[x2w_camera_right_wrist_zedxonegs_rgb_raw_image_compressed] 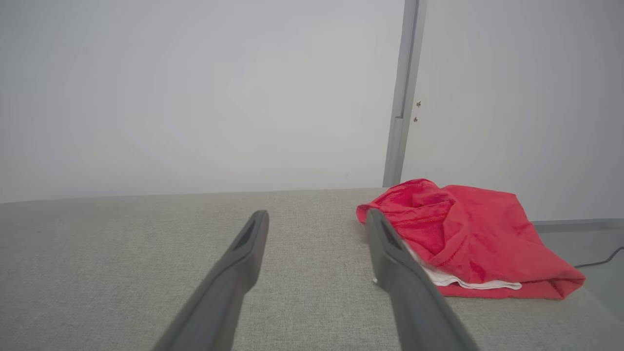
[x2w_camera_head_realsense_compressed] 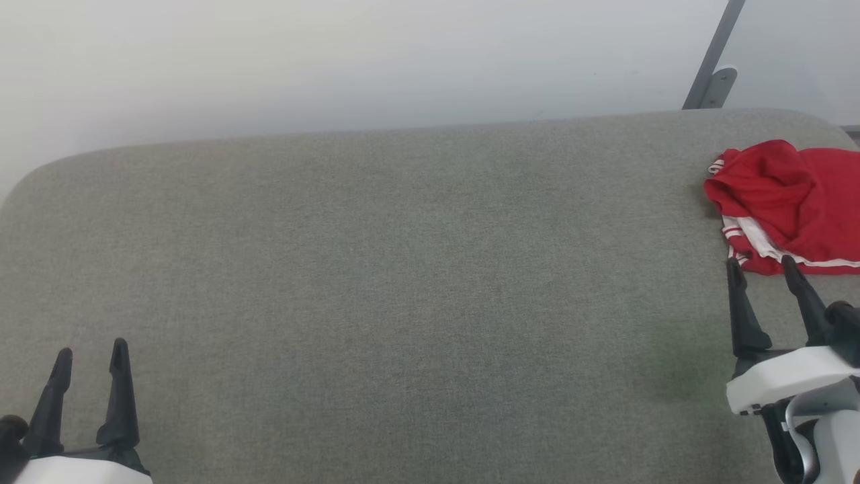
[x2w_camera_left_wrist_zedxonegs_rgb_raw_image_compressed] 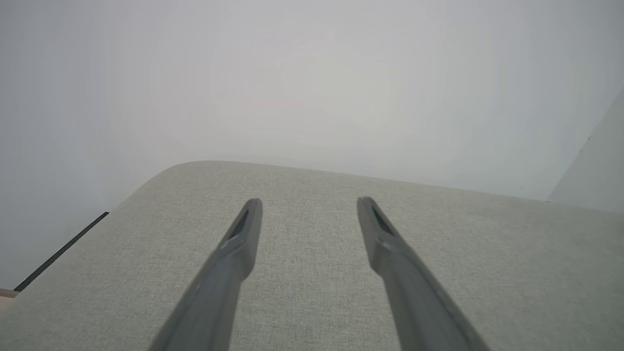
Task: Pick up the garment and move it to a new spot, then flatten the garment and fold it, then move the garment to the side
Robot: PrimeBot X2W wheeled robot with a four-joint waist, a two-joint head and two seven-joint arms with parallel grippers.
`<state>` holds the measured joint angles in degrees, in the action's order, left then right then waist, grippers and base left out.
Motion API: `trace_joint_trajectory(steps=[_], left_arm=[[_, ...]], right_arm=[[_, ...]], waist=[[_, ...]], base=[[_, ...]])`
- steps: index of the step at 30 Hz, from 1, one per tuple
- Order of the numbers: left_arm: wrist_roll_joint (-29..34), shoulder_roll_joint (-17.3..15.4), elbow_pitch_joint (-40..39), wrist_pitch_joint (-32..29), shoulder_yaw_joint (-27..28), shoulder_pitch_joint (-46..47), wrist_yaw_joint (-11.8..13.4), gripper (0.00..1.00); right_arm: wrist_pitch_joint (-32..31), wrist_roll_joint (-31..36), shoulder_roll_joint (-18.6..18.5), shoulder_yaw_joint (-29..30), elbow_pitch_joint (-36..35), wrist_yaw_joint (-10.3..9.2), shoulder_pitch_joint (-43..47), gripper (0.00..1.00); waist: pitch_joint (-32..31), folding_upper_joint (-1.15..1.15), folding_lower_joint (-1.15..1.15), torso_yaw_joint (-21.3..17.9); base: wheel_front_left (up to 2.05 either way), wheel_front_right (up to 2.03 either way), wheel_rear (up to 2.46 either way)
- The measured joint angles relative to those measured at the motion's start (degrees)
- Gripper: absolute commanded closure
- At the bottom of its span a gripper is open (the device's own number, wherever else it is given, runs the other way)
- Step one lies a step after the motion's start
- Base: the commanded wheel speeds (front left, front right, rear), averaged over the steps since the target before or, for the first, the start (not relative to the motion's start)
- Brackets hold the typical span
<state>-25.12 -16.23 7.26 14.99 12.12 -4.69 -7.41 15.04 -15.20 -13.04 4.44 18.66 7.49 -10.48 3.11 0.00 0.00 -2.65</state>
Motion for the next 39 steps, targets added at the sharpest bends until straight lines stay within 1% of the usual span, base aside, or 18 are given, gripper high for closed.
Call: trace_joint_trajectory(steps=[18, 19, 24, 35, 38, 39], left_arm=[[-0.56, 0.42, -0.13, 0.00, -0.42, -0.02, 0.00, 0.00], [-0.52, 0.57, 0.15, -0.02, -0.47, -0.01, 0.00, 1.00], [-0.82, 2.90, 2.45, -0.49, -1.22, -0.08, 0.00, 1.00], [-10.79, 4.32, 3.18, -3.44, -1.77, 0.33, 0.00, 1.00], [-13.16, 4.65, 3.38, -4.37, -1.92, 0.60, 0.00, 1.00], [-13.16, 4.65, 3.38, -4.37, -1.92, 0.60, 0.00, 1.00]], right_arm=[[0.00, 0.10, 0.68, -0.27, -0.08, 0.00, 0.64, 0.00], [0.00, 0.08, 0.74, -0.33, 0.18, 0.00, 0.73, 1.00], [-0.55, -0.66, 2.13, -0.57, 2.37, 0.00, 2.85, 1.00], [-3.65, -11.71, 3.14, -0.25, 1.74, 0.00, 2.96, 1.00], [-4.36, -14.63, 3.59, -0.22, 1.48, 0.00, 2.97, 1.00], [-4.36, -14.63, 3.59, -0.22, 1.48, 0.00, 2.97, 1.00]], waist=[[-0.29, 0.00, 0.00, -0.09], [-0.30, 0.00, 0.00, -0.10], [-0.34, 0.00, 0.00, -0.07], [-0.58, 0.00, 0.00, 0.17], [-0.64, 0.00, 0.00, 0.24], [-0.64, 0.00, 0.00, 0.24]], base=[[0.00, 0.00, 0.00], [0.00, 0.00, 0.00], [0.00, 0.00, 0.00], [0.00, 0.00, 0.00], [0.00, 0.00, 0.00], [0.00, 0.00, 0.00]])
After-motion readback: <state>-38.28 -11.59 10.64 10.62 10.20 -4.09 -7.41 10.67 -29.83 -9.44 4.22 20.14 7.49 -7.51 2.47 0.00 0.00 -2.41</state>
